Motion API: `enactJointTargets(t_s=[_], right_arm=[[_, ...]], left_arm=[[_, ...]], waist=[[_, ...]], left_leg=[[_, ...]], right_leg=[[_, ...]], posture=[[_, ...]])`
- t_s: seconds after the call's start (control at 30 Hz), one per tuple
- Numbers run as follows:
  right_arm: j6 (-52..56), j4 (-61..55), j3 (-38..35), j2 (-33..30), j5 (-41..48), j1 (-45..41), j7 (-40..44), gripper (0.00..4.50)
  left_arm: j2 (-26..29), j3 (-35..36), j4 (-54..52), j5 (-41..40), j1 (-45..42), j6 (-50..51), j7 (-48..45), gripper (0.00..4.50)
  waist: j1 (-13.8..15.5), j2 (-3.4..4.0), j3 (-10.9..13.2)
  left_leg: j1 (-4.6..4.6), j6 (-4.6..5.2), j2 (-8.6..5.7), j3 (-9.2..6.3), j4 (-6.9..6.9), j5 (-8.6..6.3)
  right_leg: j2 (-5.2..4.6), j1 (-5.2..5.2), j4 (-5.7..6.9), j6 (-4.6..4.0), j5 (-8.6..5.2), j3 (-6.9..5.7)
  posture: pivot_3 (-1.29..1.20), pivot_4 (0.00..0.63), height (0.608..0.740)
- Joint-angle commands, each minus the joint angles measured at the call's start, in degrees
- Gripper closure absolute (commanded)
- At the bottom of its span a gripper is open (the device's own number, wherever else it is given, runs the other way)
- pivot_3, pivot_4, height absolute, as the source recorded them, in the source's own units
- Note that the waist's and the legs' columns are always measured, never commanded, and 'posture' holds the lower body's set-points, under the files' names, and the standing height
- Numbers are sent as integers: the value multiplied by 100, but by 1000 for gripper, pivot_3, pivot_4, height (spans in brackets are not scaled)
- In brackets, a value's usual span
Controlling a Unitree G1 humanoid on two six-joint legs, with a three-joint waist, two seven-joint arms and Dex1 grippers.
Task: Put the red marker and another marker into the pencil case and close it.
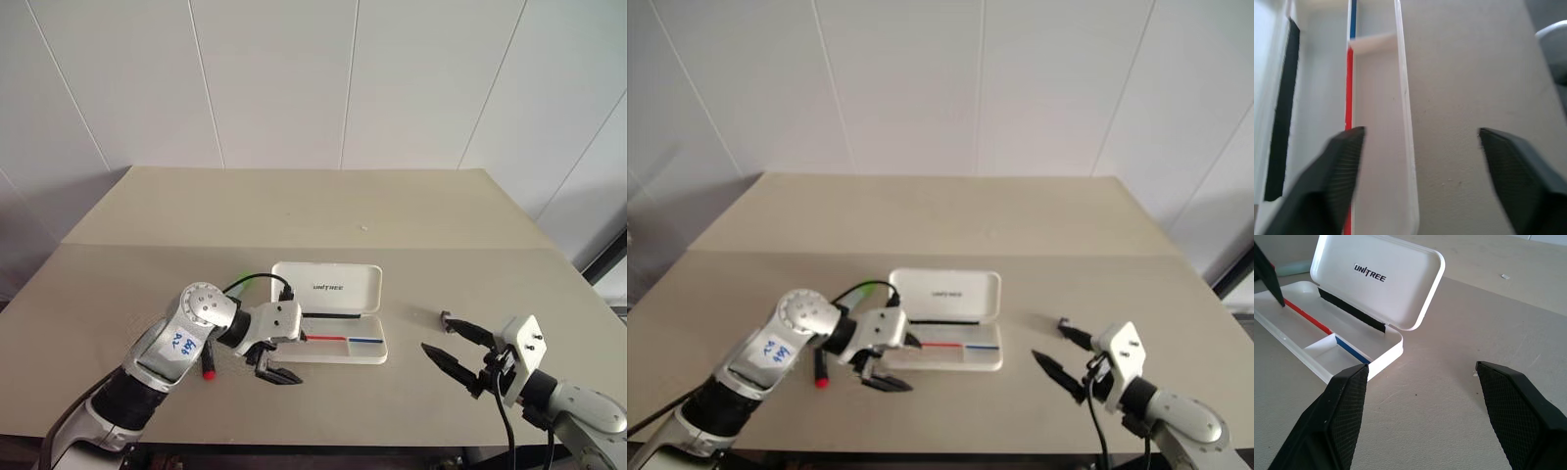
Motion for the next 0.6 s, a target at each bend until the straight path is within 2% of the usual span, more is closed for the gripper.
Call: enactJointTargets(t_s=[0.03, 0.17, 0.37, 0.47, 0.6], right_arm=[[-33, -141, -49, -52, 100, -123, 48, 0], [0, 3, 35, -98, 127, -286, 215, 0], [10, 488, 192, -231, 146, -727, 685, 0], [-77, 928, 355, -276, 77, -1070, 964, 0], [-120, 1319, 519, -302, 108, -1483, 1362, 0]], left_arm=[[147, 365, -530, -304, 2, 315, 148, 45], [98, 785, -869, -559, 70, 654, 587, 45], [-265, 1606, -1379, -575, 434, 1094, 1934, 45], [-869, 2264, -1749, -605, 843, 1456, 2955, 45], [-1468, 2679, -2301, -280, 1166, 2760, 4208, 45]], waist=[[-1, 0, 0], [3, 0, 0], [-4, -1, 1], [-4, -1, 1], [1, -3, 3]], left_leg=[[0, 0, 0, 0, 1, 0], [0, 0, 0, 0, 0, 0], [0, 0, 0, 0, -1, 0], [2, -1, 0, -2, -3, -1], [2, -2, -1, -3, 4, -1]], right_leg=[[0, 0, -1, -1, 0, 0], [0, 1, -4, -1, -1, 0], [-1, 1, -6, 3, 1, 0], [-2, 2, -4, 4, 1, -1], [-2, 2, -2, 10, 5, -1]], posture=[[0, 150, 740], [0, 150, 740], [0, 150, 740], [0, 150, 740], [0, 150, 740]])
